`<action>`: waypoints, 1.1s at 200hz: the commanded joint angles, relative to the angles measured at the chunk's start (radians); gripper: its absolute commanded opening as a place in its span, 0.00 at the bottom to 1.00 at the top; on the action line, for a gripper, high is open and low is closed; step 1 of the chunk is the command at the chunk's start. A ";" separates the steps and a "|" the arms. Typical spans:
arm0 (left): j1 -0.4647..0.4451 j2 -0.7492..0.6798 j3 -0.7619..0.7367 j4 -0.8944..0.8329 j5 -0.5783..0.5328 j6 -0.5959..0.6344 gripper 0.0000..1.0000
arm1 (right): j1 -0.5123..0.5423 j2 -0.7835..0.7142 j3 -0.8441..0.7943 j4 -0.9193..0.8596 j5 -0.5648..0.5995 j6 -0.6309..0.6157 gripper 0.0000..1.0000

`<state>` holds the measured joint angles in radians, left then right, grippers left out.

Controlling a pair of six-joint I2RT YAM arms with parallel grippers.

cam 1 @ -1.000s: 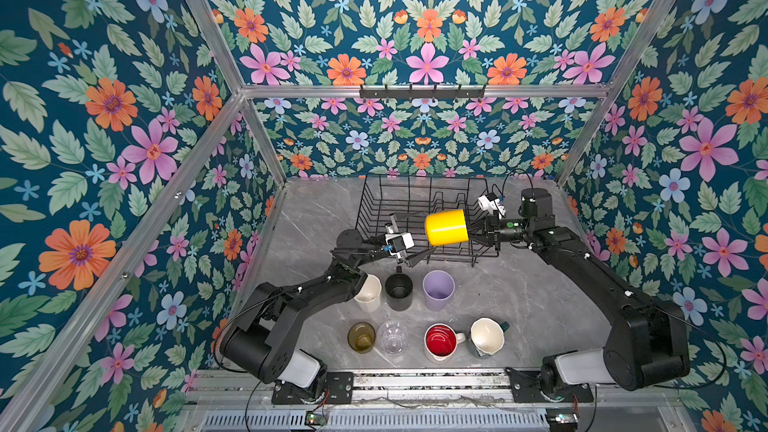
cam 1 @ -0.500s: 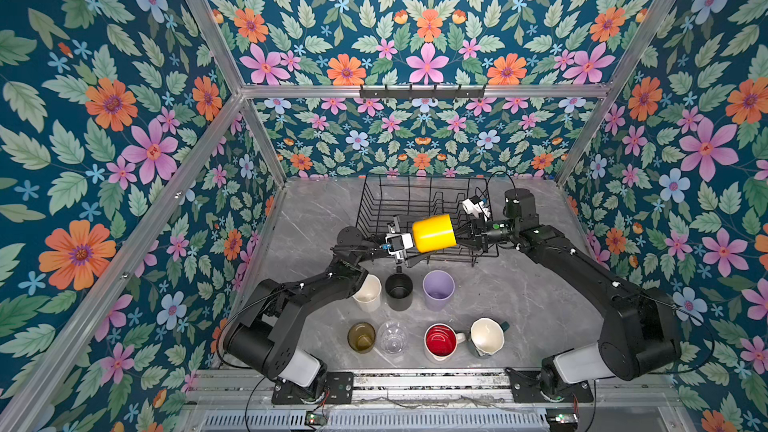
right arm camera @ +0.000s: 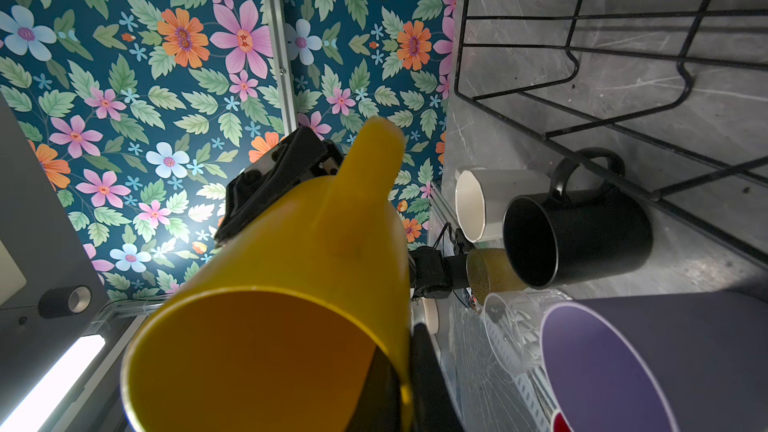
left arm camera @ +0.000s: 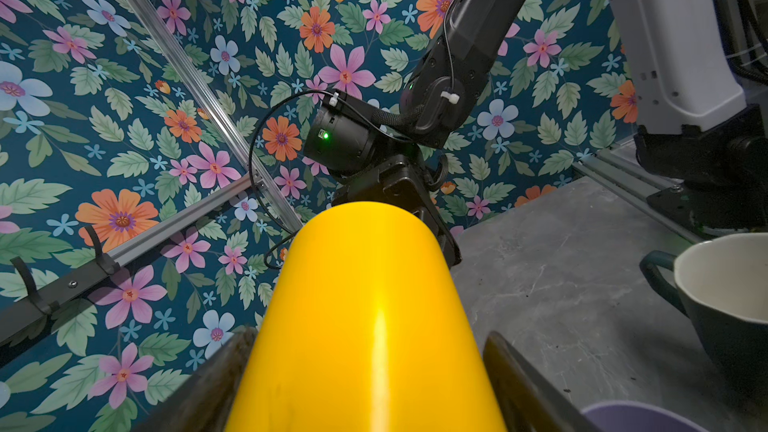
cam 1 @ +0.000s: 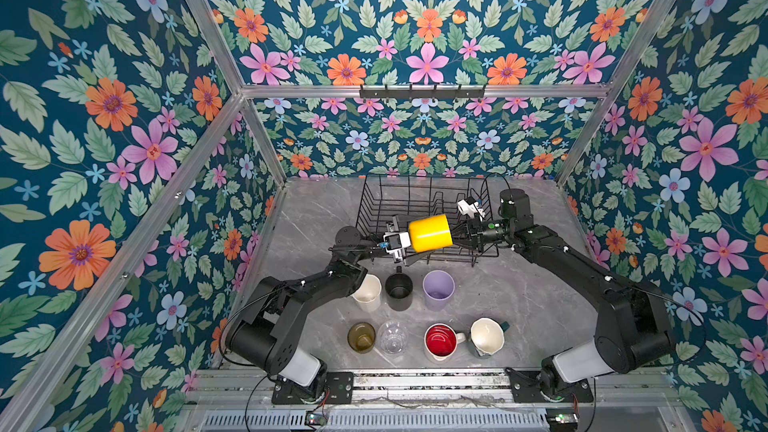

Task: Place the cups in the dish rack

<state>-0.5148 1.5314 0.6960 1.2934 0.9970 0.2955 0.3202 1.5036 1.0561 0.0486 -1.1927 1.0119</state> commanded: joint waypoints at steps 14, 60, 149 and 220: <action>-0.002 0.005 0.010 0.034 0.040 -0.010 0.86 | 0.018 0.003 0.011 0.082 -0.035 0.007 0.00; -0.002 0.007 0.013 0.023 0.051 -0.010 0.88 | 0.031 0.013 0.022 0.083 -0.032 0.007 0.00; -0.003 0.009 0.019 0.013 0.040 -0.006 0.79 | 0.046 0.023 0.030 0.117 -0.035 0.034 0.00; -0.002 -0.004 0.016 -0.002 0.000 0.001 0.64 | 0.045 0.018 0.029 0.161 -0.042 0.066 0.00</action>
<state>-0.5156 1.5326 0.7109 1.3018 1.0019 0.2909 0.3618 1.5288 1.0779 0.1017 -1.1931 1.0554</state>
